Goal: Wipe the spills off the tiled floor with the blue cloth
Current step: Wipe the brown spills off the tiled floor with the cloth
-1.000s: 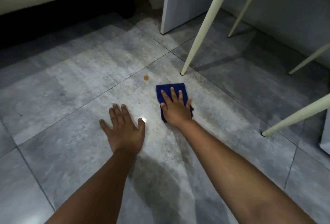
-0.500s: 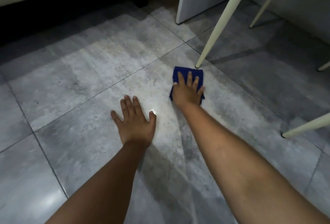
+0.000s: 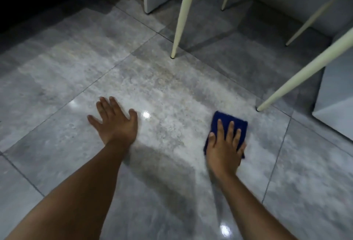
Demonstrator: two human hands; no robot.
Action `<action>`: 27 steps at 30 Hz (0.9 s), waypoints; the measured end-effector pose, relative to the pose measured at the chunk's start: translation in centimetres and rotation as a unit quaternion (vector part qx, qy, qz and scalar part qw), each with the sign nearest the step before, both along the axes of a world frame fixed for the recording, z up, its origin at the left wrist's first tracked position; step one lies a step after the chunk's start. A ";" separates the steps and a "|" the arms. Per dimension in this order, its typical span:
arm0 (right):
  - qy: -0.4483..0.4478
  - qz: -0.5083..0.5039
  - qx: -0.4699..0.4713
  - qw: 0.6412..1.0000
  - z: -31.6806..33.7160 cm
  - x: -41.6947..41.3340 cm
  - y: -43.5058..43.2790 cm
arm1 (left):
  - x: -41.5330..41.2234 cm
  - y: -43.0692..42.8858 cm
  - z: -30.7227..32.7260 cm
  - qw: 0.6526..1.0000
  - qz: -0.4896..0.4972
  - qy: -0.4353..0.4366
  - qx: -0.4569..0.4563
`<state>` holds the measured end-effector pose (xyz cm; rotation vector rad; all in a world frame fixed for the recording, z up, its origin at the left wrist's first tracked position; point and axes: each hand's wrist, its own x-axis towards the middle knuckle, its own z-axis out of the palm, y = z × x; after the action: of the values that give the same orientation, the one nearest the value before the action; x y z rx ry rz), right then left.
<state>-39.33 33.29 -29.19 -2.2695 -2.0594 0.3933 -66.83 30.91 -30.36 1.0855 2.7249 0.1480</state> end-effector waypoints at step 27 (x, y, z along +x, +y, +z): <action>0.017 0.102 0.023 0.994 -0.1 6.5 -22.8 | 6.5 -18.2 0.7 0.967 -0.253 -0.020 0.033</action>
<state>-32.80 10.50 -29.31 -2.0202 -2.2649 0.3882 -60.36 12.70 -29.66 1.7305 2.3284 0.1769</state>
